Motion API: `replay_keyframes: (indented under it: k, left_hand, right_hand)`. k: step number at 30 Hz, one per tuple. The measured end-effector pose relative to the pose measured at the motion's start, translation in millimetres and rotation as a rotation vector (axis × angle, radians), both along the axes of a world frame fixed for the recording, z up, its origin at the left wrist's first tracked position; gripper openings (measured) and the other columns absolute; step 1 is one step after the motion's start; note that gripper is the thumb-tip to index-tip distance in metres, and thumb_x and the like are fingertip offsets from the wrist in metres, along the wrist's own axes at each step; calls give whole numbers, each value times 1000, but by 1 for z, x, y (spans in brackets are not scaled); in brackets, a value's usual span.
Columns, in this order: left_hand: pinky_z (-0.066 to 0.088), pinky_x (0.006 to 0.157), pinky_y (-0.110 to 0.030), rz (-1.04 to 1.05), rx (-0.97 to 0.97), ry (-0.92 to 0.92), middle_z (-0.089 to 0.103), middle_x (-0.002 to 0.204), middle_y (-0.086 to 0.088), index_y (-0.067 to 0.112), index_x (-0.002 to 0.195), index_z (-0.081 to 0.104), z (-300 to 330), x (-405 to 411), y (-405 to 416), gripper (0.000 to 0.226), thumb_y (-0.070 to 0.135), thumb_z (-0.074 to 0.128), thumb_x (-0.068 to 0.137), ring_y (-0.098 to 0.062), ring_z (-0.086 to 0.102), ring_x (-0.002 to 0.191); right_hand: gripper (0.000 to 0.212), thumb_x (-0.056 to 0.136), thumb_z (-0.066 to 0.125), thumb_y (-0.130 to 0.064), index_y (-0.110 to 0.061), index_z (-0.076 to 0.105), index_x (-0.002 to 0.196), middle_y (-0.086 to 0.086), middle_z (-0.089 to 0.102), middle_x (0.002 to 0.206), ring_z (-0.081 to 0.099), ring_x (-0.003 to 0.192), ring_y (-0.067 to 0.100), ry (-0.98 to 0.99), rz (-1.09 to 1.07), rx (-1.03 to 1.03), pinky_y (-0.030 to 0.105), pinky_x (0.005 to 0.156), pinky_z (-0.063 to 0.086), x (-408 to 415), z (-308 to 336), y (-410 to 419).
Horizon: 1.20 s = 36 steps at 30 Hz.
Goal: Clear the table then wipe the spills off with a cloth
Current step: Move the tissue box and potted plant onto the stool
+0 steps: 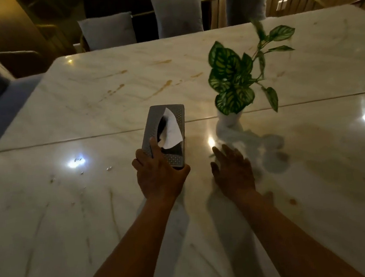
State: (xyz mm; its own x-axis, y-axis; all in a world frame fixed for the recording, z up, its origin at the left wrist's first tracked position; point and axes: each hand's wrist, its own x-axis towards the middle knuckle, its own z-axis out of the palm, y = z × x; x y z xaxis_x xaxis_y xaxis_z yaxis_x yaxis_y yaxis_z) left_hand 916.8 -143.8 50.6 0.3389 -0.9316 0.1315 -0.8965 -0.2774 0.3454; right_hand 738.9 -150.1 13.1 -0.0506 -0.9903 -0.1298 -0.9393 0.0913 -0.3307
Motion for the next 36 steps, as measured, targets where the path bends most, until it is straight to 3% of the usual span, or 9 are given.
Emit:
replay_keyframes:
  k: [7,17,32,36]
  left_hand:
    - [51,88,-45,153,18,-12,30,144,-19,22,156,18,18,103,119,119,72,75,65,-38,35,125]
    - [51,86,-43,409,-41,-56,31,142,-17,22,157,20,48,286,299,121,71,76,61,-34,35,120]
    - [43,101,-44,1065,-28,-50,25,150,-19,26,160,11,69,475,527,121,76,70,67,-39,33,132]
    - [42,101,-46,1234,-35,-42,18,153,-16,25,161,6,70,510,580,119,77,66,71,-38,26,136]
  right_hand:
    - [54,102,39,-45,-36,28,154,-4,24,162,18,149,27,-7,132,-146,55,119,16,102,33,79]
    - [54,104,33,-45,-35,22,156,-4,18,164,14,152,24,-61,386,-181,50,122,10,309,73,211]
    - [52,103,36,-43,-34,29,154,-2,24,163,19,150,27,-174,1080,-197,53,119,18,601,87,369]
    - [51,101,46,-41,-30,39,150,2,36,158,32,144,32,-207,1255,-227,56,111,31,662,84,414]
